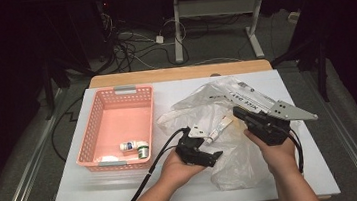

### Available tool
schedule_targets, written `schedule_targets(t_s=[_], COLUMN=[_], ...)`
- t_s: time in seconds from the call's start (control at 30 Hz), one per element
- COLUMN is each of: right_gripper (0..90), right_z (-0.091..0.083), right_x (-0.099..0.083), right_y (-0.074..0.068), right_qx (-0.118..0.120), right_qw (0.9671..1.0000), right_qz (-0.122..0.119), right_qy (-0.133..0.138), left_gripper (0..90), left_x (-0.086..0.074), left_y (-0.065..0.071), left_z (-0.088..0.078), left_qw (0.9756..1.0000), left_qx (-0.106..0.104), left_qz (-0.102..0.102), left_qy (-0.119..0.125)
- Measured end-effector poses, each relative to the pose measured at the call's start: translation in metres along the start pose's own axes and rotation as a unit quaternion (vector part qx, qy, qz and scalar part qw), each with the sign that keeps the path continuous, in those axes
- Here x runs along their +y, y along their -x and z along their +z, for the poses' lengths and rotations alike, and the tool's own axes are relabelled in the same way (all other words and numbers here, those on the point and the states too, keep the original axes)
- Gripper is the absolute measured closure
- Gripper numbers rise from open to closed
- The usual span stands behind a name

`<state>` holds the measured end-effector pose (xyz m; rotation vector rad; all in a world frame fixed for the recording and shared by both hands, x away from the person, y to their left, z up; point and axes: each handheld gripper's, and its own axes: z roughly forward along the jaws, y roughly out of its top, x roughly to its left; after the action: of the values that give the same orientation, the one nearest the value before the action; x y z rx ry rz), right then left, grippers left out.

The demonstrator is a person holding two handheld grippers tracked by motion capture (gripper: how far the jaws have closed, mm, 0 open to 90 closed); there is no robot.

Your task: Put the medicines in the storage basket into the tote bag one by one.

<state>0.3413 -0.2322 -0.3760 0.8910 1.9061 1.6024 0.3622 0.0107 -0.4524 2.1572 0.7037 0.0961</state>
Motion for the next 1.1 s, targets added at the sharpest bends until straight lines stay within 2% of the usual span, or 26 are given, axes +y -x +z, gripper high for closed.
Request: schedule_targets(t_s=[0.13,0.17,0.27,0.73,0.9,1.0,1.1], right_gripper=[90.0,90.0,90.0,90.0,90.0,90.0,90.0], right_z=[0.000,-0.001,-0.001,-0.001,-0.001,-0.002,-0.002], right_x=[0.000,0.000,0.001,0.001,0.001,0.001,0.001], right_y=[0.000,0.000,0.000,0.000,0.000,0.000,0.000], right_qx=[-0.001,-0.001,-0.001,-0.002,-0.003,-0.002,-0.002], right_qw=[1.0000,1.0000,1.0000,1.0000,1.0000,1.0000,1.0000], right_qz=[-0.001,-0.002,-0.002,-0.002,0.000,-0.001,0.000], right_qy=[0.002,0.002,0.002,0.001,0.001,0.002,0.002], left_gripper=[0.5,0.0,0.0,0.0,0.0,0.0,0.0], left_x=[-0.002,-0.002,-0.004,-0.011,-0.014,-0.017,-0.019], left_y=[0.006,0.007,0.011,0.019,0.018,0.016,0.012], left_z=[-0.008,-0.010,-0.018,-0.056,-0.070,-0.078,-0.085], left_qw=[1.0000,1.0000,0.9998,0.9994,0.9992,0.9990,0.9991], left_qx=[-0.005,-0.006,-0.004,0.001,0.003,0.015,0.015], left_qz=[0.001,0.001,0.010,0.016,0.015,0.020,0.008], left_qy=[0.003,0.007,0.015,0.030,0.038,0.036,0.040])
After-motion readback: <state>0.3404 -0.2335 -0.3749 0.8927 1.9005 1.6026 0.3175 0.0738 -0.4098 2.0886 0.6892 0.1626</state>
